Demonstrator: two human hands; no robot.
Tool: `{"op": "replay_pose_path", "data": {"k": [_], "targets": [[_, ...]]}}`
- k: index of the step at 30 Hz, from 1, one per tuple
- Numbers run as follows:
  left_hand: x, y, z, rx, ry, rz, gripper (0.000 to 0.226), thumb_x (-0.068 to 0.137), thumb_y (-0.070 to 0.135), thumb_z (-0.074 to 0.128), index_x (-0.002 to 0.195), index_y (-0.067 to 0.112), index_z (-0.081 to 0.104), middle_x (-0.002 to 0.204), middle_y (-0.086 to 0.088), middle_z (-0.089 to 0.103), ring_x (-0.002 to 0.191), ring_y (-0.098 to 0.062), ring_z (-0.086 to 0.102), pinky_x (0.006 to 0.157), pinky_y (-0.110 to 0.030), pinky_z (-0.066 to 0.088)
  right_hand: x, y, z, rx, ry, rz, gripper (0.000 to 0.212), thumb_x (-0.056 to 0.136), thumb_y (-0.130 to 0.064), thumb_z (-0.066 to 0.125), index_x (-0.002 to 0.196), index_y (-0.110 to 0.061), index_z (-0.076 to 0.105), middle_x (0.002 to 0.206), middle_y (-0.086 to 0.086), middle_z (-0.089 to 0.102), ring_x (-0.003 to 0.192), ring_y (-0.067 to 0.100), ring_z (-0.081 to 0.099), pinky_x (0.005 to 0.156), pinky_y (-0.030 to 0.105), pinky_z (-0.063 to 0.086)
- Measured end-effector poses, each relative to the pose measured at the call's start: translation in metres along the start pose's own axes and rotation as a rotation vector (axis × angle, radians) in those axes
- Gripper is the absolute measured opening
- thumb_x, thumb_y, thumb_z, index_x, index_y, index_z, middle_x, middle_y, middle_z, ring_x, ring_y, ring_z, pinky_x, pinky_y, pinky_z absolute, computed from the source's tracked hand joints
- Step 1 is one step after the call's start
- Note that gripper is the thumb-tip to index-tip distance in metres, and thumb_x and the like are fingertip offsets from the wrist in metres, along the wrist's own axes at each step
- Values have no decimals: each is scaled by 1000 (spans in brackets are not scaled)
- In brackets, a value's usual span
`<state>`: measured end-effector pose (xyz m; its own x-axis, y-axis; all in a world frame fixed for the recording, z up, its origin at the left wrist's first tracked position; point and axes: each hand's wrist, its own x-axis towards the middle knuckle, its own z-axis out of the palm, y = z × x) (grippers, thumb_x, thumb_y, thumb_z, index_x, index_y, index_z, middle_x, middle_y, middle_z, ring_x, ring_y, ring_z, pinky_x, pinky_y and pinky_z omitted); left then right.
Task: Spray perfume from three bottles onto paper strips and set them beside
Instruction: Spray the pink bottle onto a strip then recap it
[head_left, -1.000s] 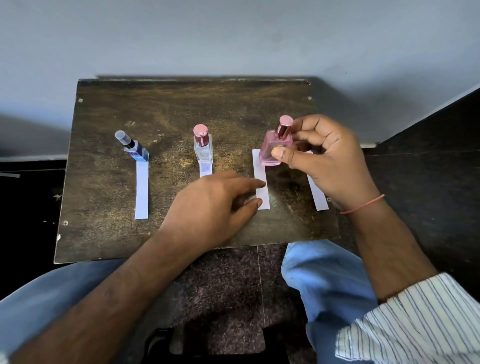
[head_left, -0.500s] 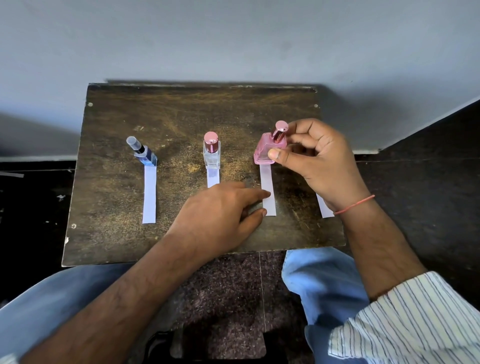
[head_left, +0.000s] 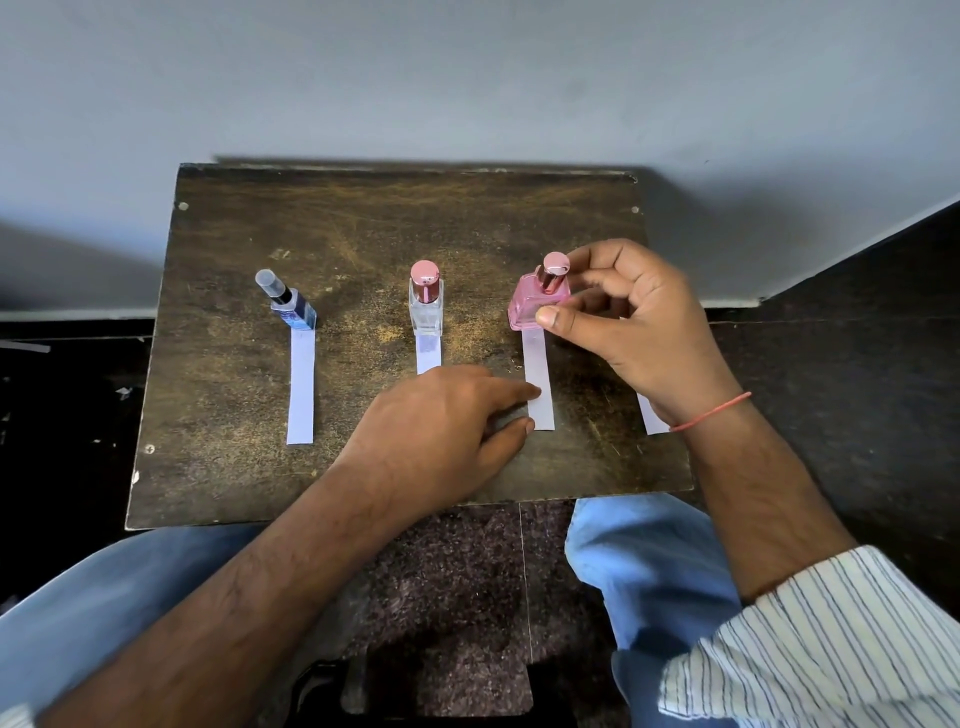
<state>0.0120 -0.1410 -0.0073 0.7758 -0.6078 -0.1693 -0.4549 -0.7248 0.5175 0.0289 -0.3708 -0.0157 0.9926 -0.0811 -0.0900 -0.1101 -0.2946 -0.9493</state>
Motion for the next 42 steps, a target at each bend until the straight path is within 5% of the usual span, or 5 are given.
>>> {"op": "replay_pose_path", "data": {"k": [7,13,23,30,42], "targets": [[1,-2,0,-21,28,-2,43,105,56,56,146,45,64,107,22,68,89,-2,56,75,-28,54,-5,1,-21,-225,26,-35,51,84,-20,94,128,-32,72,121,-21,77,91,4,71,83,15,54],[3,0,1,-48,60,-14,40,104,54,58,142,44,67,79,33,42,80,-1,51,69,-25,44,-25,8,-70,-496,-24,-82,46,86,-9,88,123,-34,78,125,-26,72,101,7,65,80,18,50],[10,7,9,-106,44,-12,40,102,49,59,141,43,68,78,23,55,70,6,51,67,-35,59,-40,13,-100,-662,-285,-94,64,76,-15,98,134,-32,75,151,-25,59,132,-27,36,112,27,33],[12,10,10,-106,53,-10,40,101,51,60,140,45,69,81,23,59,70,8,51,66,-36,60,-36,22,-100,-748,-370,-46,73,77,-32,98,141,-45,68,160,-30,49,151,18,43,124,29,22],[10,9,7,-114,50,-5,40,102,47,62,140,42,70,78,22,57,69,8,51,65,-36,60,-34,21,-99,-766,-352,-5,74,81,-31,95,147,-42,64,162,-29,48,153,18,43,125,29,21]]}}
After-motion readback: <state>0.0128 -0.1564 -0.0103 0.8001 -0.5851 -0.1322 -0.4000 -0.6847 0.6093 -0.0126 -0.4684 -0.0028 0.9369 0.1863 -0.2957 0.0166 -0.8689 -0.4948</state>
